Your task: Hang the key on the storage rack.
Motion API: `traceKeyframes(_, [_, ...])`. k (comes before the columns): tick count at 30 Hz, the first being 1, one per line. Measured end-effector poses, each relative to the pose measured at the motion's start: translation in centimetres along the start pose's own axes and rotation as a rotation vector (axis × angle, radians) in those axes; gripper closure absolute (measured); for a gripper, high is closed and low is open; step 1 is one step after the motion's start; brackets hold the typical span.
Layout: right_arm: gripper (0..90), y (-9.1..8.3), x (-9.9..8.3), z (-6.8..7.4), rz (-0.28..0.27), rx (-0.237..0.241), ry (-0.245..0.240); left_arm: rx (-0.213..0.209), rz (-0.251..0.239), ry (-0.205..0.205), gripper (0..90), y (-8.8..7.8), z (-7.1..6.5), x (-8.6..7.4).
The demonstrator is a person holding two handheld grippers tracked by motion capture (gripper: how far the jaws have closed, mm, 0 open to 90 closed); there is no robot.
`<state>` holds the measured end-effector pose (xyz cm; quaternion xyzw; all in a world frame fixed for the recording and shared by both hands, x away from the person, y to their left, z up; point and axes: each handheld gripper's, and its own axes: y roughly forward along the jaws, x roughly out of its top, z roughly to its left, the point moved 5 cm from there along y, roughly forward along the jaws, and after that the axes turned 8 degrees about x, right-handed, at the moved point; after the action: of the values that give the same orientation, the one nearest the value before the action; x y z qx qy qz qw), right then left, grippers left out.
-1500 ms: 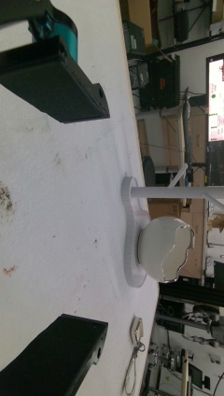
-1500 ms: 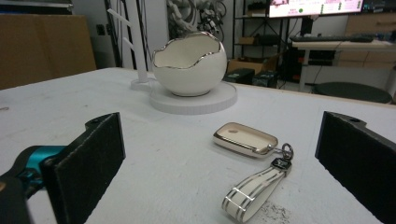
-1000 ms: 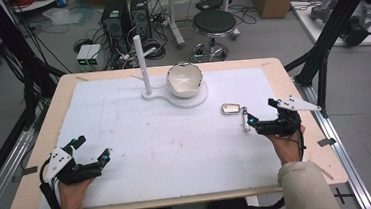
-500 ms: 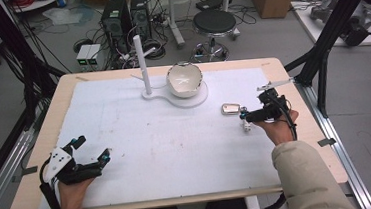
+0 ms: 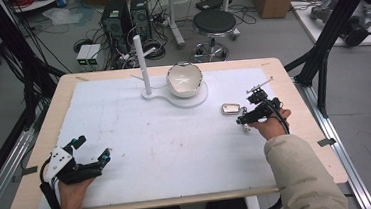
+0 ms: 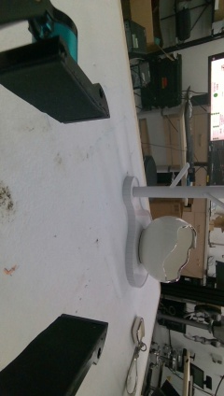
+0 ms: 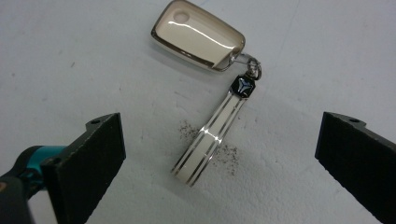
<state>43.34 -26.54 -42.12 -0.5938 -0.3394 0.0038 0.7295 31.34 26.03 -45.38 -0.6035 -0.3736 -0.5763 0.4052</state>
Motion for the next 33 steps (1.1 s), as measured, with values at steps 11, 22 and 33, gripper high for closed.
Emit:
traceKeyframes(11, [4.4, 1.6, -0.5, -0.2, 0.116, -0.012, 0.019, 0.001, -0.001, -0.001, 1.7, 0.0, 0.0, 0.0])
traceKeyframes(22, [22.3, 2.6, -1.0, -0.1, 0.164, 0.033, 0.066, 0.0, 0.0, -0.001, 1.7, 0.0, 0.0, 0.0])
traceKeyframes(33, [47.5, 2.8, -1.3, -0.1, 0.203, 0.073, 0.077, -0.001, -0.003, 0.0, 1.7, 0.0, -0.1, 0.0])
